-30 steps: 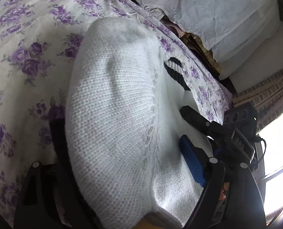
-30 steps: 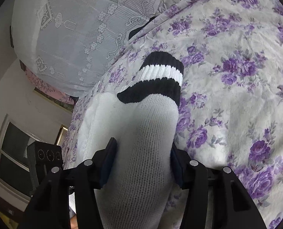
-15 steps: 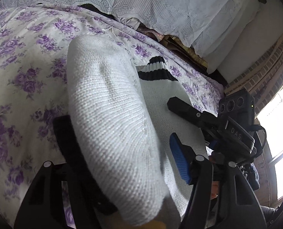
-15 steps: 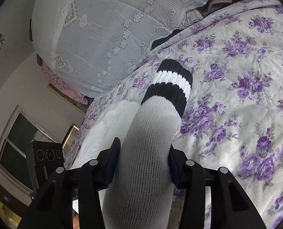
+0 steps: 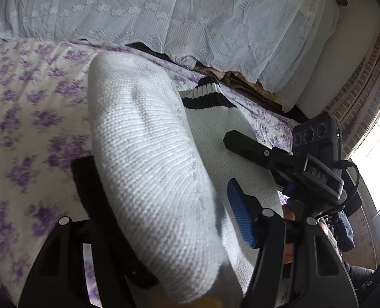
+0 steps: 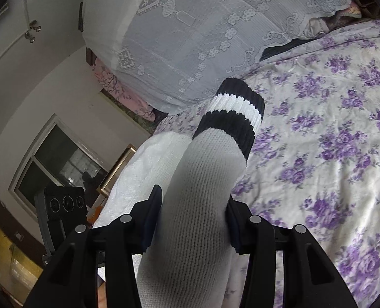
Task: Fold small clothes
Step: 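Lift the folded sweater with both tools and carry it toward the clothes pile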
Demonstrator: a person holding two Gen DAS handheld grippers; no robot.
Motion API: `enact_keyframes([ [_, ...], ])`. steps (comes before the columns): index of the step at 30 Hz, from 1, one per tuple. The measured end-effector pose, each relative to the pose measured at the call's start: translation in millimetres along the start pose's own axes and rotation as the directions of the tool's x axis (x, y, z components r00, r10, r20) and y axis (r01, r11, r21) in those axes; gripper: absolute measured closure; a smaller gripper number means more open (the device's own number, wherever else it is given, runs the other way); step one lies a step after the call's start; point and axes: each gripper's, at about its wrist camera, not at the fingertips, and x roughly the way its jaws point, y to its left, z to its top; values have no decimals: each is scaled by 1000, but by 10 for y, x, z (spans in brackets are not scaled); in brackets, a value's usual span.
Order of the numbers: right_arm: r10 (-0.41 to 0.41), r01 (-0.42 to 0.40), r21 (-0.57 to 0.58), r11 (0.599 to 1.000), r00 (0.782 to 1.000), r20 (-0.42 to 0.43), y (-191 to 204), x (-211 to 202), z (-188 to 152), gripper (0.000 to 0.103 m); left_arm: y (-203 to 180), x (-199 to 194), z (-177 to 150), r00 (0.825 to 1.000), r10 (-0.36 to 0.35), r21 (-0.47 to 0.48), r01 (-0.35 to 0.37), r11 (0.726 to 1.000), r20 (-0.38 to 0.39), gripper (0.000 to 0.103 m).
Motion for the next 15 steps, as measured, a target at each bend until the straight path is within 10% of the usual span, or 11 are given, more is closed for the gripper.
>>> enact_keyframes([
  [15,87,-106,-190,976,990,-108,1319,284,-130,56,64,-1340,-255,979,143,-19,-142,990,145,42],
])
